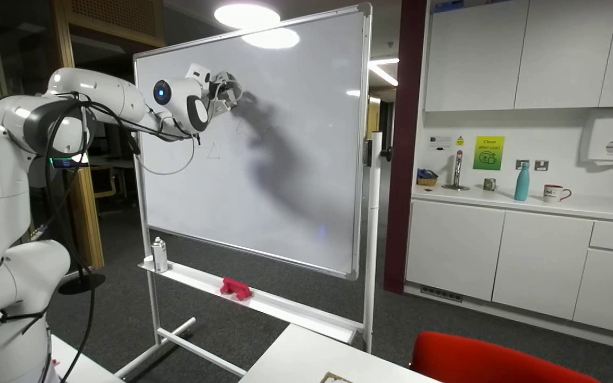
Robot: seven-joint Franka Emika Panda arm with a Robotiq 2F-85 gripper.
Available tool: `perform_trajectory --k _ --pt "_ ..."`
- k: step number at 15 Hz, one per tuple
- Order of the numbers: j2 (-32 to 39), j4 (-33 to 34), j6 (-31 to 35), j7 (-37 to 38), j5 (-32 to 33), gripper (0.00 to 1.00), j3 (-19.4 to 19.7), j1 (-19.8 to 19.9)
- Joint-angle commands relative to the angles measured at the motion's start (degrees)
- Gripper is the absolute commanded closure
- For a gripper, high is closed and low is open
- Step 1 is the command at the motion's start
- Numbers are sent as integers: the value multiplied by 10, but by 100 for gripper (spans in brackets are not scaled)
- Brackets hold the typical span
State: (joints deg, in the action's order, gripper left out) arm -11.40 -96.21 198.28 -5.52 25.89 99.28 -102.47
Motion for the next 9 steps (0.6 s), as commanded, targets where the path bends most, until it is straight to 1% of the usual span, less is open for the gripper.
perform_trajectory --k 1,5,7,9 --pt "-21 46 0 -5 -14 65 26 5" --pt "-32 60 0 -12 -15 65 51 -11" --pt "-36 54 0 -19 -6 65 52 -19" --pt "-40 44 0 -29 9 65 42 -22"
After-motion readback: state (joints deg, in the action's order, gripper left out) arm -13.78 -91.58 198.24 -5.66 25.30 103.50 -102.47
